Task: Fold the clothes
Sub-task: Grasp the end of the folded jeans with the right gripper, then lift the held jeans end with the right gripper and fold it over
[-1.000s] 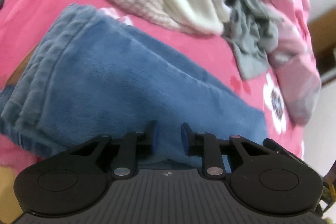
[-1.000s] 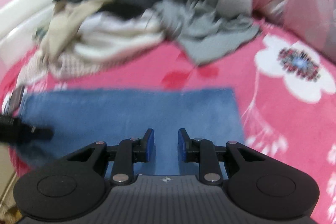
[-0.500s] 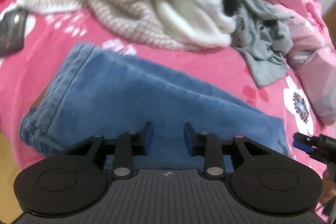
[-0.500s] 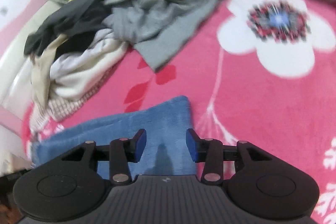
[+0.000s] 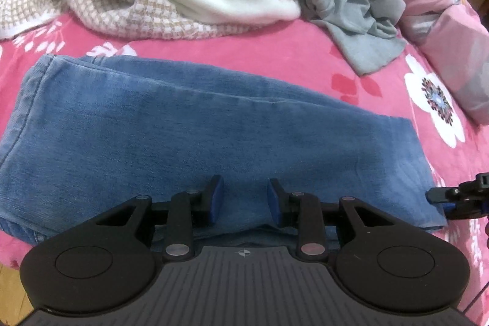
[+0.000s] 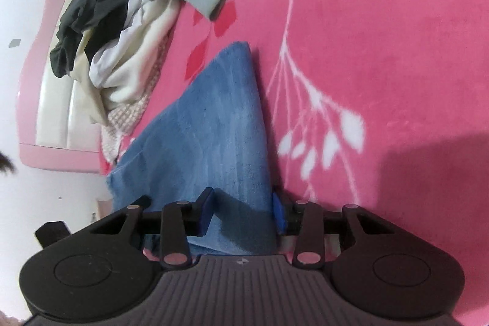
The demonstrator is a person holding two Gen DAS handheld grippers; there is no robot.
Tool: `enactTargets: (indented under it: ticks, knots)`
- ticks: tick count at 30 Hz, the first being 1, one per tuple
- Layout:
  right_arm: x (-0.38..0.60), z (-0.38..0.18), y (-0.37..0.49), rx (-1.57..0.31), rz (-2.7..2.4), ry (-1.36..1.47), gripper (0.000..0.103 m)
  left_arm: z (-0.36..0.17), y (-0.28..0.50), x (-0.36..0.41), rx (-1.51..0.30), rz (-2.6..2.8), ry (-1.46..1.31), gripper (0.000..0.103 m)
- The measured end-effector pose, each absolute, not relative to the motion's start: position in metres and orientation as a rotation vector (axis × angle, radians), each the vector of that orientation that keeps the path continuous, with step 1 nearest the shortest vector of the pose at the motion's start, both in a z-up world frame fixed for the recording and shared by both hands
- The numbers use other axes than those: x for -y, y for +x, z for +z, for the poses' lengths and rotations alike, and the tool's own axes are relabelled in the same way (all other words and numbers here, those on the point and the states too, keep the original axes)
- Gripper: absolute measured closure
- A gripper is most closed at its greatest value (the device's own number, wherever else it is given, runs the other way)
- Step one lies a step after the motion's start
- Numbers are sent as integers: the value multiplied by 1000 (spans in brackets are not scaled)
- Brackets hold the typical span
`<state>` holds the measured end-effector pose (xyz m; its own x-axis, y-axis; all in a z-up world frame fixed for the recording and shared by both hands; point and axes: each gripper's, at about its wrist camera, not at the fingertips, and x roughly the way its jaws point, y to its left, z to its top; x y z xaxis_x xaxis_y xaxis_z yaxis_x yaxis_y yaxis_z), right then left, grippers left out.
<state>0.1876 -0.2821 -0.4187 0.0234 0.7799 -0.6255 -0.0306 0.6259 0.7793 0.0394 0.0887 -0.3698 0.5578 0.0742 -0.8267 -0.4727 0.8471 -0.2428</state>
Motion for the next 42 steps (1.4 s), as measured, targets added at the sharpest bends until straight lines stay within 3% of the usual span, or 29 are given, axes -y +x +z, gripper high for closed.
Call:
enactTargets:
  ticks: [3, 9, 12, 25, 32, 36, 42]
  knots:
    - [279, -425, 193, -1439, 733, 718, 63, -370, 39, -86, -931, 337, -457, 72]
    - [278, -418, 194, -1437, 742, 726, 85, -371, 37, -84, -917, 340, -449, 72]
    - [277, -404, 193, -1421, 741, 735, 89, -371, 36, -83, -909, 333, -434, 72]
    - [232, -294, 184, -1295, 830, 630, 90, -369, 26, -84, -852, 284, -405, 71]
    - [217, -268, 173, -1281, 812, 552, 90, -344, 39, -100, -761, 251, -355, 71]
    - [205, -257, 166, -1259, 821, 515, 90, -378, 82, -124, -863, 223, -329, 72]
    - [188, -245, 156, -1231, 835, 475, 90, -383, 109, -147, -837, 238, -426, 71]
